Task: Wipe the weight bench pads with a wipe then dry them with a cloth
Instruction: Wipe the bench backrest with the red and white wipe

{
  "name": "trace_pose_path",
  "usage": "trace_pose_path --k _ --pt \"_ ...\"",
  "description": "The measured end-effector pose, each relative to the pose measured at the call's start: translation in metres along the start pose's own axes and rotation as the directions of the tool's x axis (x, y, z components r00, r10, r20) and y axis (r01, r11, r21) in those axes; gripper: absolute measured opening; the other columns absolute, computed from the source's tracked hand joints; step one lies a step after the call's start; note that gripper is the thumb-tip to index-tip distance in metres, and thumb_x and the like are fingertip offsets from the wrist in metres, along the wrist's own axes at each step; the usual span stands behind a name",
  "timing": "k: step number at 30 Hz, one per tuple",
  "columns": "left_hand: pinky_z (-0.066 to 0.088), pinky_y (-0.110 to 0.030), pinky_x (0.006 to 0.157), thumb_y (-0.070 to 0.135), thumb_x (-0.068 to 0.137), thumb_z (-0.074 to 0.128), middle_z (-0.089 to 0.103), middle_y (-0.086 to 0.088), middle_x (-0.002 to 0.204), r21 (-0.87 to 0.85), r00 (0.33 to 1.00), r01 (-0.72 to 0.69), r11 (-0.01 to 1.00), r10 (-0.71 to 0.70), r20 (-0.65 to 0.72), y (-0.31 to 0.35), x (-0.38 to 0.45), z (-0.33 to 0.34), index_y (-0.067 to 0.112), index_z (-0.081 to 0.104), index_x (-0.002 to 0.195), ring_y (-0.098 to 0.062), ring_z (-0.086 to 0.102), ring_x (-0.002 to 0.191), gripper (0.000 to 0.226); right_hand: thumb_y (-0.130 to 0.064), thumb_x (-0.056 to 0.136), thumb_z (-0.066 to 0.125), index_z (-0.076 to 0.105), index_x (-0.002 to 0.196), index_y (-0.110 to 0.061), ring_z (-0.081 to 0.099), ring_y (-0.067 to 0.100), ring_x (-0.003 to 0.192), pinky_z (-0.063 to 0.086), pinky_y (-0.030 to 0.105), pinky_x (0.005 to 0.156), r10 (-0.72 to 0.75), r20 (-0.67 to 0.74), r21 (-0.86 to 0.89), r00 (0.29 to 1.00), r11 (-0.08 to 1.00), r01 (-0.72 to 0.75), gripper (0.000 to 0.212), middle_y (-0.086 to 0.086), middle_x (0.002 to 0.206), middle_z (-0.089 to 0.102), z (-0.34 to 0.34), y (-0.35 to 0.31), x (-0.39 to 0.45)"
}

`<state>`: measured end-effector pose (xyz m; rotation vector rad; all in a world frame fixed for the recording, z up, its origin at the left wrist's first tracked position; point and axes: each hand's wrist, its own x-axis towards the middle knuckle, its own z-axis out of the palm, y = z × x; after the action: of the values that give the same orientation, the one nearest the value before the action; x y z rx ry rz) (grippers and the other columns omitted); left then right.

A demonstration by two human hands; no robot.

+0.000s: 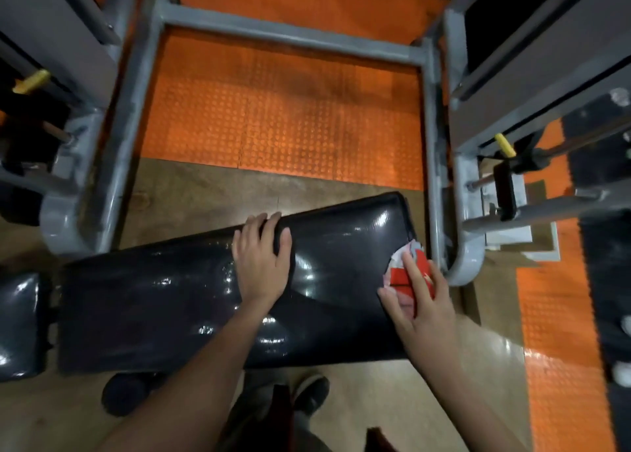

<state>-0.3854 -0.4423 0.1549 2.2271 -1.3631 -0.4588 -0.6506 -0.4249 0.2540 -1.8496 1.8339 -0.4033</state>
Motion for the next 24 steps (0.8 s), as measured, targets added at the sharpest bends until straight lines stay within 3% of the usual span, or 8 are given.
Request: trace_pose_path --k 3,6,10,13,16,20,22,24 --pt "0.028 -0.052 0.116 0.048 0.104 0.032 0.056 -0.004 0.140 -0.013 1.000 0.022 1.000 -0.022 0.010 0.001 0.001 0.002 0.023 0.057 0.138 -0.025 0.045 0.138 0.049 -0.070 0.085 0.065 0.050 0.145 -0.050 0.050 0.033 0.132 0.051 0.046 0.103 -0.145 0.082 -0.079 0.986 0.985 0.152 0.065 0.007 0.157 0.034 0.004 -0.013 0.063" --pt "0.029 -0.052 0.115 0.045 0.104 0.034 0.056 -0.003 0.140 0.005 1.000 0.023 1.000 -0.023 0.012 -0.001 -0.001 0.004 0.024 0.057 0.138 -0.026 0.045 0.137 0.046 -0.070 0.086 0.057 0.072 0.118 -0.039 0.060 0.037 0.112 0.050 0.042 0.094 -0.245 0.032 -0.331 0.969 0.912 0.242 0.047 0.009 0.133 0.058 0.020 -0.043 0.137" --pt "0.025 -0.049 0.118 0.045 0.104 0.032 0.052 0.002 0.141 0.009 0.999 0.032 0.999 -0.032 0.015 0.001 -0.001 0.004 0.027 0.053 0.139 -0.020 0.042 0.139 0.045 -0.056 0.100 0.034 0.075 0.101 -0.027 0.064 0.029 0.105 0.039 0.035 0.083 -0.243 0.331 -0.552 0.912 0.734 0.396 0.050 0.004 0.110 0.070 0.040 -0.089 0.168" --pt "0.024 -0.046 0.119 0.047 0.106 0.027 0.052 0.005 0.139 0.009 0.999 0.046 0.999 -0.045 -0.005 0.003 -0.005 0.005 0.028 0.053 0.138 -0.015 0.040 0.138 0.045 -0.051 0.100 0.049 0.076 0.108 -0.029 0.062 0.037 0.112 0.042 0.048 0.101 -0.454 0.354 -0.441 0.817 0.690 0.574 0.035 0.007 0.118 0.070 0.048 -0.087 0.138" --pt "0.023 -0.043 0.118 0.047 0.105 0.026 0.053 0.006 0.138 0.015 0.997 0.070 0.997 -0.069 -0.018 0.004 -0.005 0.009 0.028 0.055 0.136 -0.015 0.040 0.139 0.046 -0.051 0.101 0.051 0.063 0.136 -0.038 0.043 0.035 0.142 0.028 0.056 0.120 -0.628 0.370 -0.309 0.684 0.612 0.728 0.039 0.003 0.152 0.053 0.026 -0.041 0.096" --pt "0.023 -0.044 0.119 0.046 0.106 0.025 0.053 0.007 0.138 0.009 0.997 0.069 0.998 -0.068 -0.041 -0.001 -0.005 0.012 0.031 0.053 0.136 -0.016 0.038 0.141 0.044 -0.058 0.097 0.058 0.061 0.140 -0.041 0.033 0.032 0.151 0.029 0.052 0.120 -0.643 0.269 -0.196 0.717 0.692 0.695 0.047 0.002 0.158 0.046 -0.011 0.005 0.096" --pt "0.022 -0.043 0.120 0.047 0.106 0.024 0.053 0.008 0.137 0.013 0.996 0.075 0.997 -0.075 -0.045 -0.003 -0.006 0.013 0.032 0.052 0.136 -0.016 0.038 0.142 0.044 -0.059 0.095 0.058 0.070 0.128 -0.039 0.048 0.036 0.138 0.037 0.054 0.114 -0.605 0.244 -0.262 0.758 0.712 0.652 0.041 0.004 0.142 0.059 -0.005 -0.013 0.124" --pt "0.022 -0.043 0.120 0.047 0.106 0.022 0.054 0.008 0.137 0.022 0.996 0.076 0.997 -0.075 -0.046 -0.003 -0.004 0.014 0.032 0.052 0.136 -0.015 0.038 0.141 0.045 -0.066 0.098 0.043 0.073 0.115 -0.036 0.060 0.035 0.120 0.038 0.048 0.109 -0.471 0.343 -0.422 0.813 0.696 0.581 0.045 0.005 0.124 0.068 0.010 -0.061 0.153"
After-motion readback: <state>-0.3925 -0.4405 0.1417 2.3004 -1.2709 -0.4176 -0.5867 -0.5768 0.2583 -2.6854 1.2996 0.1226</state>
